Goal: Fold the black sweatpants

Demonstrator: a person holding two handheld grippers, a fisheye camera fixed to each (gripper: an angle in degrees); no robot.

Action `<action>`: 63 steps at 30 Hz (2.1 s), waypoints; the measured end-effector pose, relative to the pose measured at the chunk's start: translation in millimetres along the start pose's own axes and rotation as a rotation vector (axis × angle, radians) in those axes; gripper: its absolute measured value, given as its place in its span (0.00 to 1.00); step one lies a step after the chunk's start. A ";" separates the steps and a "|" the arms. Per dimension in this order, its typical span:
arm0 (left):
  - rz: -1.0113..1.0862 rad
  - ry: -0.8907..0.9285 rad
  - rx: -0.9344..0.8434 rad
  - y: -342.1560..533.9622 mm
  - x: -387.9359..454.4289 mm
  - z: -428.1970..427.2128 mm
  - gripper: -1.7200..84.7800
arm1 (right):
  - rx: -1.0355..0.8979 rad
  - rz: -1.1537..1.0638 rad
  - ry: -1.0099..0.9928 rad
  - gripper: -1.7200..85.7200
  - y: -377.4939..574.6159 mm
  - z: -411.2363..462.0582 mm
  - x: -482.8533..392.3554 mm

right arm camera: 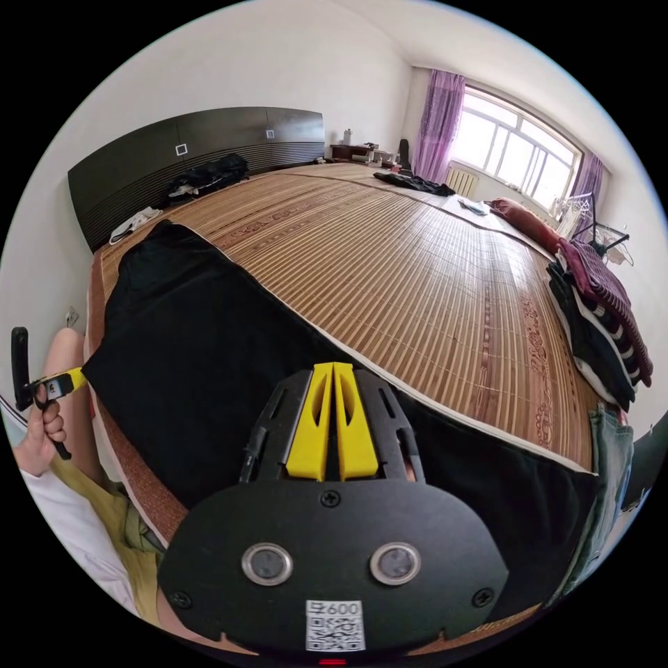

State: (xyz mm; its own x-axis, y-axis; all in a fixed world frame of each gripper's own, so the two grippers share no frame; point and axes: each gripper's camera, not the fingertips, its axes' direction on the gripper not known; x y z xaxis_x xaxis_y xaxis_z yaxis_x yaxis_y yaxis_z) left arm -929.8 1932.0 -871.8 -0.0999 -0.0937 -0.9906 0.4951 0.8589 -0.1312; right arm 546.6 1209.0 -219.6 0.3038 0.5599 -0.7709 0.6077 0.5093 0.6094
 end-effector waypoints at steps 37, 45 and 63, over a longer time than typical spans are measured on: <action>0.240 -0.042 -0.284 -124.5 58.7 45.7 0.03 | 0.146 -0.570 -0.107 0.01 231.8 -42.0 -102.3; 0.184 0.063 -0.315 -149.6 16.3 35.1 0.03 | 0.269 -0.535 -0.087 0.05 316.5 -52.4 -89.3; 0.185 0.069 -0.339 -137.3 -56.7 19.7 0.03 | 0.360 -0.942 0.287 0.07 421.4 26.5 -158.6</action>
State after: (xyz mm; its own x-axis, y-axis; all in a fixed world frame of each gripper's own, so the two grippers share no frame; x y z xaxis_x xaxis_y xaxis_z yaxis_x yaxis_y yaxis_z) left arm -975.1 1809.5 -798.4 -0.0995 0.1027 -0.9897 0.1979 0.9768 0.0815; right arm 773.9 1317.5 154.5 -0.5621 0.1960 -0.8035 0.7049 0.6216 -0.3415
